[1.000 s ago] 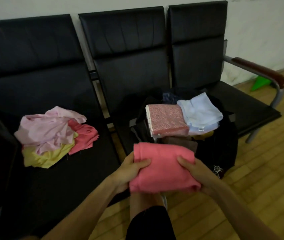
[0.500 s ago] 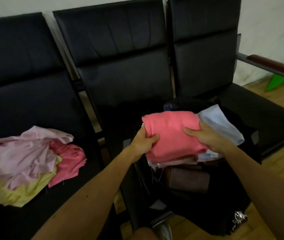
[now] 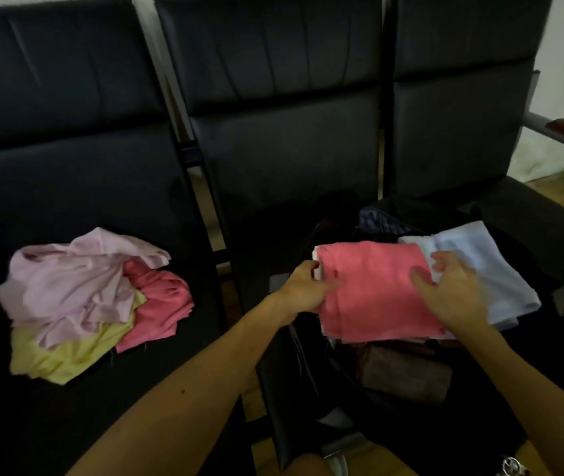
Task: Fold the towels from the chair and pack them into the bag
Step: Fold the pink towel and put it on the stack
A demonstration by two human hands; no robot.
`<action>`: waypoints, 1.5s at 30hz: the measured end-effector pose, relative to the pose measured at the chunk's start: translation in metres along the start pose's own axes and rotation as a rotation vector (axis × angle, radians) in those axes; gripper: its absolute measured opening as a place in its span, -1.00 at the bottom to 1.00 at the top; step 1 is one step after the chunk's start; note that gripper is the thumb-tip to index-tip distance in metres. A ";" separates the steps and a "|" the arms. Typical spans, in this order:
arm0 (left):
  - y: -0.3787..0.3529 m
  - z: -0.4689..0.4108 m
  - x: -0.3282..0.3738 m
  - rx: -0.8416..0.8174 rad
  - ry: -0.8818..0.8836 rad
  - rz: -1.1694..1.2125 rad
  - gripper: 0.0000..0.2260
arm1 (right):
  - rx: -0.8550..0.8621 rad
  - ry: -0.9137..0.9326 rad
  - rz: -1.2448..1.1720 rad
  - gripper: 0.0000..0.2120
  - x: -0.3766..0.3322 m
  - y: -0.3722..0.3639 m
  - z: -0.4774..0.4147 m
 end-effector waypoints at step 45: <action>0.229 0.138 -0.240 0.576 -0.108 -0.854 -0.68 | -0.897 0.339 -0.066 -0.81 -0.248 -0.311 0.200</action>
Point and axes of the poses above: each hand's wrist, its own z-axis away from the middle knuckle, its own y-axis out of the back of the hand, x = y × z, the point moved 2 cm from there along -z, towards the middle knuckle, and after that the axes turned 13 degrees about -z, right-handed, at the moved point
